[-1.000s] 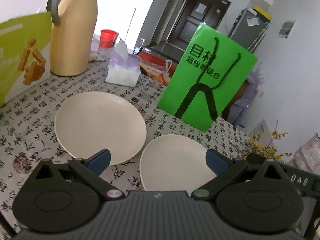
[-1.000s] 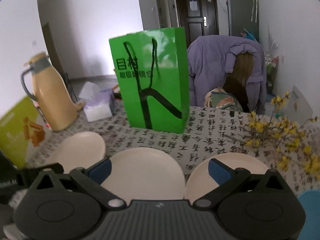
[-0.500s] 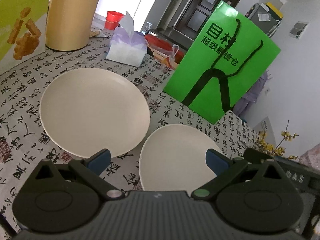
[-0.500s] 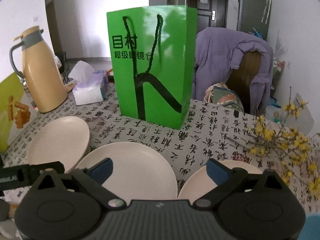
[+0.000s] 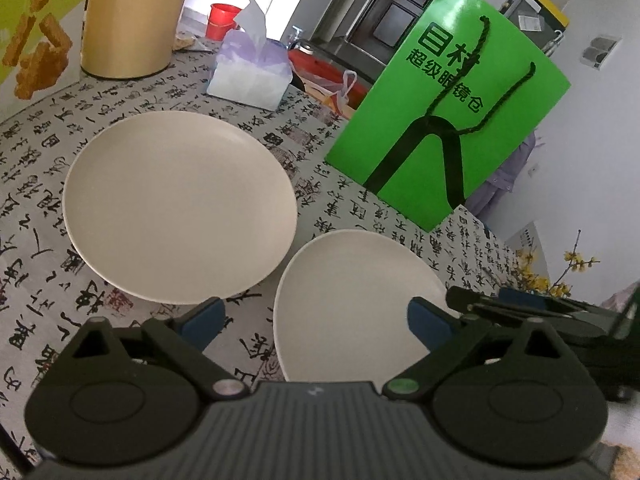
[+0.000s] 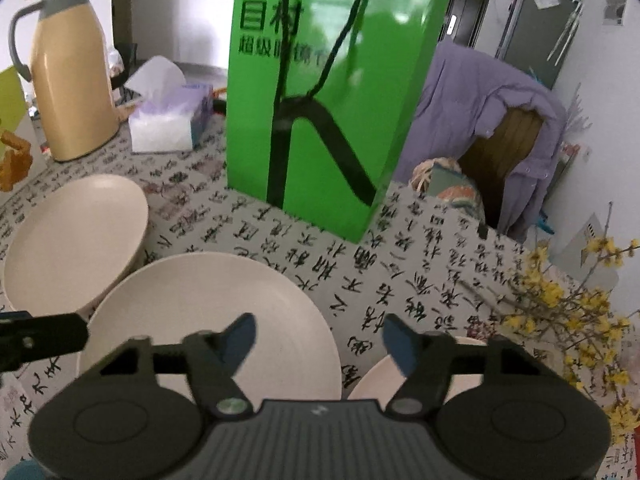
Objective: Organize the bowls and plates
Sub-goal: 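Close the left gripper on the rim of the middle cream plate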
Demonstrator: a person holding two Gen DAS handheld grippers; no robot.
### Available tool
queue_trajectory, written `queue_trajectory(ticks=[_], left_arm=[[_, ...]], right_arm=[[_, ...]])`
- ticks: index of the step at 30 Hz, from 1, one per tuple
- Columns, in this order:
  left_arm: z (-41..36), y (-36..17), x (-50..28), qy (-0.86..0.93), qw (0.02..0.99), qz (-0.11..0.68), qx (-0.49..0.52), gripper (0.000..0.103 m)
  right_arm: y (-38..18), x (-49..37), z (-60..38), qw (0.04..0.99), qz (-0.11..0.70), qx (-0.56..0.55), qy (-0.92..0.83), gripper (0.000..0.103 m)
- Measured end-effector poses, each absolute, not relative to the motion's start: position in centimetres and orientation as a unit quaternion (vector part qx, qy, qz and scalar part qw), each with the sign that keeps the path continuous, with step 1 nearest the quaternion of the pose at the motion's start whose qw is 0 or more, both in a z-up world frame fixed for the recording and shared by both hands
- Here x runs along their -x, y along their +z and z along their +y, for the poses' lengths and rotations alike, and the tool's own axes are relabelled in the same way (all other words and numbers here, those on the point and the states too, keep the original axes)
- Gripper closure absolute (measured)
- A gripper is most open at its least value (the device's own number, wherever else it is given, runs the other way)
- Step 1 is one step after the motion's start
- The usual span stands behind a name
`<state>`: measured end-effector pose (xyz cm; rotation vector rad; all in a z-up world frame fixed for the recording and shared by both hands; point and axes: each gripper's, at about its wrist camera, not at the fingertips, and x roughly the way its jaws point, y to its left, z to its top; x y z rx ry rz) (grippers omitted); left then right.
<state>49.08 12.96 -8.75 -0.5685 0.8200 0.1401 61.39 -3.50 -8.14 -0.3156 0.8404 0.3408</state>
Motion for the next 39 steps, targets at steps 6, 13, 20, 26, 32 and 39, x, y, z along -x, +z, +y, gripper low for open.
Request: queue_trajectory(ticks=[6, 13, 20, 26, 32, 39], left_arm=[[13.2, -9.7, -49.7, 0.055, 0.86, 0.415, 0.29, 0.029], [13.5, -10.3, -49.9, 0.064, 0.855, 0.422, 0.295, 0.04], [13.7, -11.3, -50.5, 0.062, 0.843, 0.439, 0.304, 0.054], [13.8, -11.9, -50.8, 0.065, 0.837, 0.45, 0.305, 0.064], [13.8, -12.3, -51.0, 0.062, 0.831, 0.459, 0.307, 0.073], [13.9, -12.8, -51.3, 0.071, 0.827, 0.466, 0.308, 0.086]], right_arm=[[-9.5, -62.4, -3.5, 0.875, 0.428, 0.157, 0.162, 0.059], [-10.6, -63.2, -3.7, 0.869, 0.443, 0.157, 0.155, 0.073], [-11.3, -63.9, -4.0, 0.863, 0.459, 0.154, 0.144, 0.081], [-11.6, -64.1, -4.4, 0.859, 0.467, 0.148, 0.147, 0.085], [-11.7, -64.1, -4.4, 0.857, 0.469, 0.148, 0.156, 0.088], [-11.9, -63.5, -3.9, 0.855, 0.465, 0.168, 0.158, 0.089]])
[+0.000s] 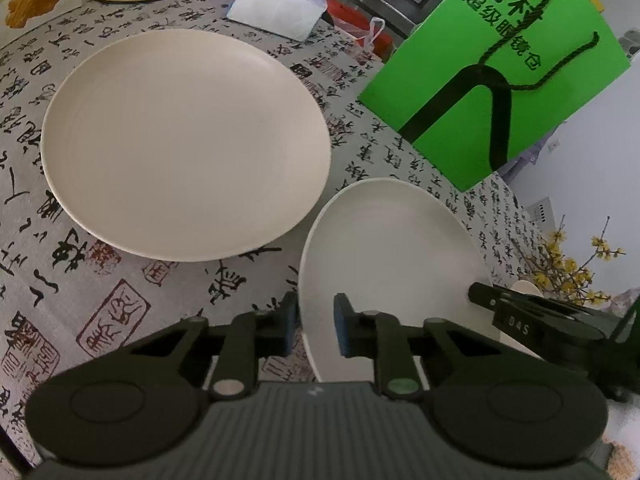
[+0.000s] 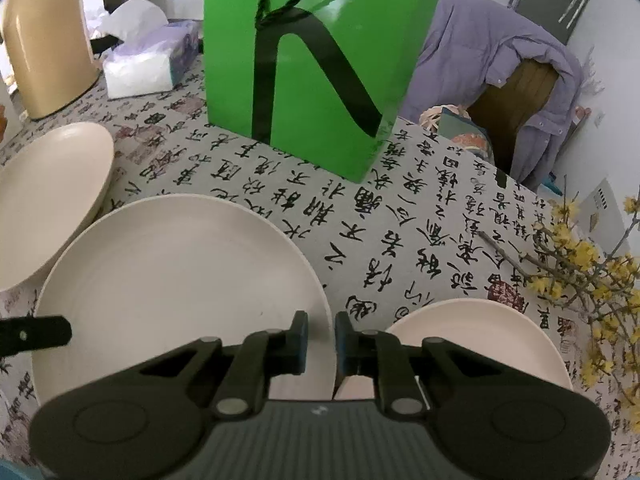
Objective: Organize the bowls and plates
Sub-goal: 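Close the left gripper on the rim of the middle cream plate, then lift the cream plate with the left gripper and carry it back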
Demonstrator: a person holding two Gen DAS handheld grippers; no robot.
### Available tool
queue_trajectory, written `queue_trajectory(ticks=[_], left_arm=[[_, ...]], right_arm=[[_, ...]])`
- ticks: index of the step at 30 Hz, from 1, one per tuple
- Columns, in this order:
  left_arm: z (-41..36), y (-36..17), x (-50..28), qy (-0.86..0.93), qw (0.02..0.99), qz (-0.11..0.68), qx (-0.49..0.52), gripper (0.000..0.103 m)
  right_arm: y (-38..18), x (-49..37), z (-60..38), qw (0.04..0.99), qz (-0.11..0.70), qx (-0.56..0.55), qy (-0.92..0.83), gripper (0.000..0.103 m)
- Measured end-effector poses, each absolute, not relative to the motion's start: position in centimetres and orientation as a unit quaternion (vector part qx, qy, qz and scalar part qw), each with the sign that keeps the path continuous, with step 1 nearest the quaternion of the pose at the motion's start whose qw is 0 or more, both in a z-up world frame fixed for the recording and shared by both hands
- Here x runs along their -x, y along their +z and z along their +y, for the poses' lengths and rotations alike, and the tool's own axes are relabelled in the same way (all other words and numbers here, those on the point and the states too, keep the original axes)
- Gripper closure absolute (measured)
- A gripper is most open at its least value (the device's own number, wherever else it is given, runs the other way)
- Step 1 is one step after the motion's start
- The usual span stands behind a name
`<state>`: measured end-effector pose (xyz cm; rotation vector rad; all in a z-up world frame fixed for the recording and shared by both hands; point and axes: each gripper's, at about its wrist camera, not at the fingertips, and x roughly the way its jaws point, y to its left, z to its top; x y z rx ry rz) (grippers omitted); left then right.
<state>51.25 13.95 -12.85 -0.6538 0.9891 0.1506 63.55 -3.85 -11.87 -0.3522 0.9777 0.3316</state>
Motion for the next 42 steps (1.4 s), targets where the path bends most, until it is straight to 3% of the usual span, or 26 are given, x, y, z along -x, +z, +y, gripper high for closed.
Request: queue_trajectory(ticks=[9, 42], left_arm=[[14.4, -13.5, -51.4, 0.067, 0.819, 0.47, 0.323, 0.092], [13.8, -12.5, -51.2, 0.064, 0.84, 0.447, 0.301, 0.091]], right_arm=[[-11.9, -63.8, -4.2, 0.857, 0.469, 0.149, 0.153, 0.089], [-10.2, -62.7, -4.8, 0.88, 0.43, 0.135, 0.147, 0.094]])
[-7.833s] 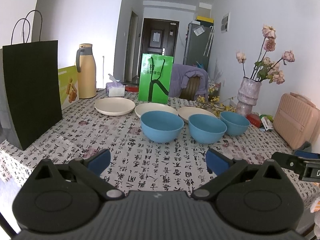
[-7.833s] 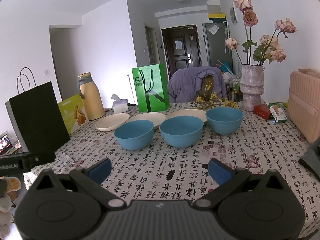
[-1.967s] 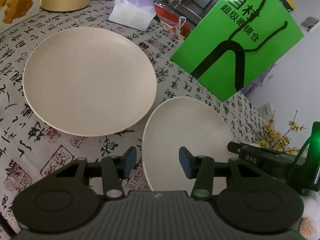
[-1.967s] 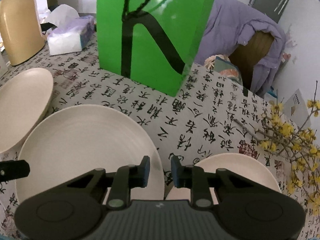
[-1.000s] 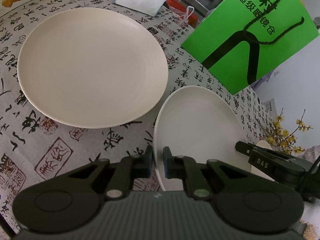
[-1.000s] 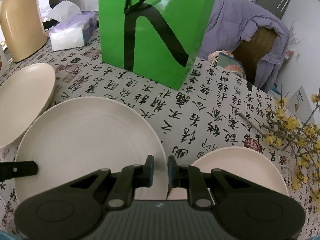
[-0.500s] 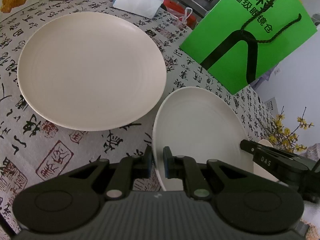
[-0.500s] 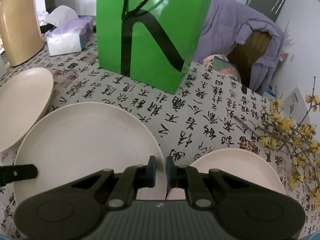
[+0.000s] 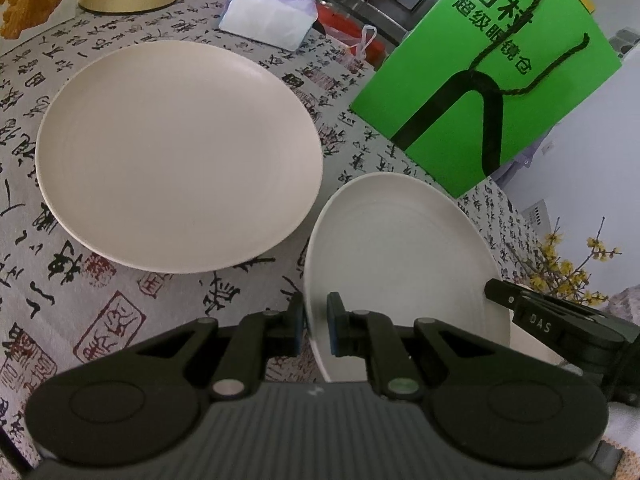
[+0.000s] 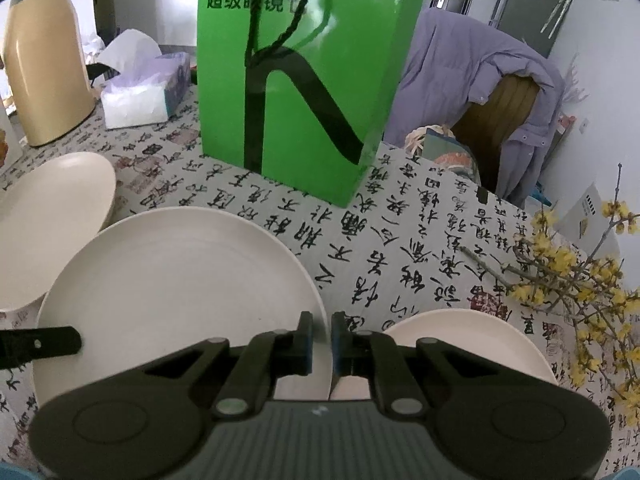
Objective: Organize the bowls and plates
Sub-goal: 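Lift the cream plate with the left gripper and carry it back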
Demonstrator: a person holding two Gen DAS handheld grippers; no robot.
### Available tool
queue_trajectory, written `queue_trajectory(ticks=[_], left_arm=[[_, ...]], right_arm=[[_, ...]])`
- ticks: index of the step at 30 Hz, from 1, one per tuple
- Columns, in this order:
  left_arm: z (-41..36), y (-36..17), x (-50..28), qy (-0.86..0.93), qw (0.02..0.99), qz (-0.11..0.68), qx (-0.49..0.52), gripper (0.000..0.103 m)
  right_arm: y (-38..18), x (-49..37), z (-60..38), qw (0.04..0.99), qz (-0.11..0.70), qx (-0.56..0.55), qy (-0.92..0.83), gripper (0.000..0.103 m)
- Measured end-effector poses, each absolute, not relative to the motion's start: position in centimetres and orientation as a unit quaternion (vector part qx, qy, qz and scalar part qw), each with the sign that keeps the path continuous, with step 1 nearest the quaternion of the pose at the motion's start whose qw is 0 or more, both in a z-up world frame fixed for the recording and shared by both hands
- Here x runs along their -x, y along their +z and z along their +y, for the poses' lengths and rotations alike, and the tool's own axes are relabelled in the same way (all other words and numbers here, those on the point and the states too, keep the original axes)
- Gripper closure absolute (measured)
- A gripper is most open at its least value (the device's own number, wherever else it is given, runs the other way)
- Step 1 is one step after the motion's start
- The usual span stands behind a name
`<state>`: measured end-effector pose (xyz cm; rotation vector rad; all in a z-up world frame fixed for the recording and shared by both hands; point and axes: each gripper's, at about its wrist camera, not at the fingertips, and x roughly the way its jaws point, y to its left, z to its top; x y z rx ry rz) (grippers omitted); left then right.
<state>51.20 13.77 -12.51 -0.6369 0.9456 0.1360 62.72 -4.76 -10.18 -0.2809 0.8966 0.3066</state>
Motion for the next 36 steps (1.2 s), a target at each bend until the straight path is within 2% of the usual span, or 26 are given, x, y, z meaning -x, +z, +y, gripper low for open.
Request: queue_trajectory(ticks=[36], left_arm=[[14.8, -9.0, -49.3, 0.039, 0.868, 0.377, 0.32, 0.091]], right_arm=[[-4.8, -59.7, -5.0, 0.911, 0.366, 0.121, 0.148, 0.094]])
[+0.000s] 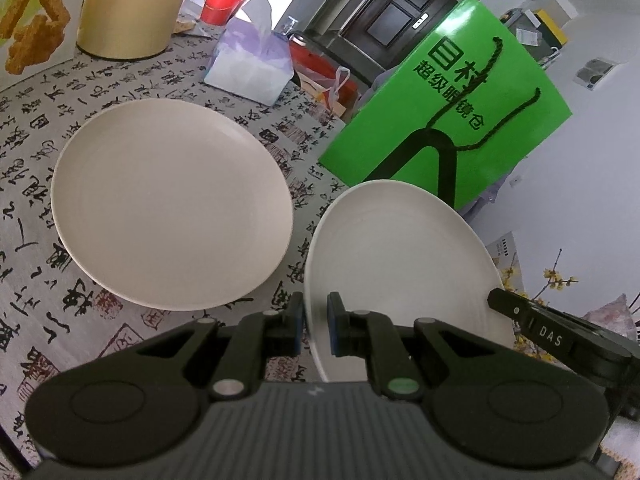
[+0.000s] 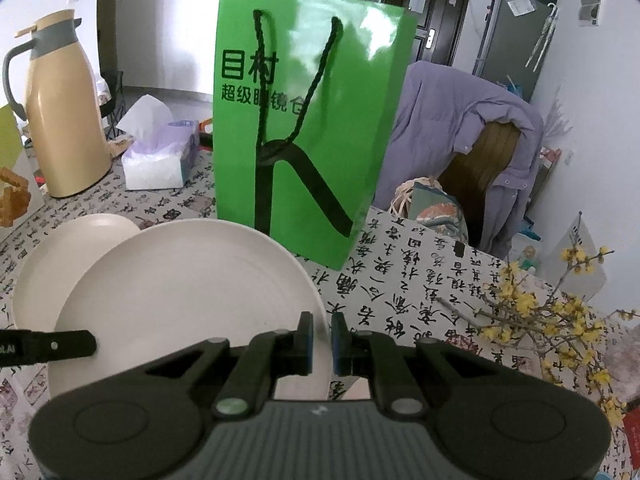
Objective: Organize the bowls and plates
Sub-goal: 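Lift the cream plate with the left gripper and carry it back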
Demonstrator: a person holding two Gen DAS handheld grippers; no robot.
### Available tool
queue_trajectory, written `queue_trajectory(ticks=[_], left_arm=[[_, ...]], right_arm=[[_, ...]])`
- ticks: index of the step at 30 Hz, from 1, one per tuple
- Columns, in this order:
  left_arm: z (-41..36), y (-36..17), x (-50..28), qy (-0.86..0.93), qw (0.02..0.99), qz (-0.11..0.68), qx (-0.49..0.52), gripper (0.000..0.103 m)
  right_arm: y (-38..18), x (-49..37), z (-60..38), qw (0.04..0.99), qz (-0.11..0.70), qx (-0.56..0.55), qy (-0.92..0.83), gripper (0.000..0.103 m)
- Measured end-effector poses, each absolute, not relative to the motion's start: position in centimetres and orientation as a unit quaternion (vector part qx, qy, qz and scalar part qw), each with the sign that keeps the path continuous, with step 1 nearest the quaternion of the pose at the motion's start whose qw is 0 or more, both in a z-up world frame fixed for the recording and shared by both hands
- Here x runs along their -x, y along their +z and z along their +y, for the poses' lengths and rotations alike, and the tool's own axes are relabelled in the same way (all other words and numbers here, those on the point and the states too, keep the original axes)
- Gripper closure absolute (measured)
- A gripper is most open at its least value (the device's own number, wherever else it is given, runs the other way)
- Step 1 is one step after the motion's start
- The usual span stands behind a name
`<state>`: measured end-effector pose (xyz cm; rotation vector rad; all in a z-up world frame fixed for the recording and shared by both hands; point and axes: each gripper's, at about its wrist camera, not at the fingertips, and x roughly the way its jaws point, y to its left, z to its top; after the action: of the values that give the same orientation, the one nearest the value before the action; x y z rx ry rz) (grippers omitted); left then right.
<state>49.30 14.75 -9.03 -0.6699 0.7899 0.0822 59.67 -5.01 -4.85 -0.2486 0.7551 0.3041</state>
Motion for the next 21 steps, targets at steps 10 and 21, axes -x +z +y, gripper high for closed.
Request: queue_trajectory(ticks=[10, 21], left_arm=[[14.2, -7.8, -48.1, 0.032, 0.878, 0.359, 0.315, 0.091], [14.3, -6.7, -47.2, 0.036, 0.884, 0.347, 0.311, 0.091]], right_arm=[[-3.7, -58.0, -6.1, 0.92, 0.346, 0.104, 0.152, 0.094], [-2.7, -56.3, -6.6, 0.926, 0.327, 0.096, 0.164, 0.094]])
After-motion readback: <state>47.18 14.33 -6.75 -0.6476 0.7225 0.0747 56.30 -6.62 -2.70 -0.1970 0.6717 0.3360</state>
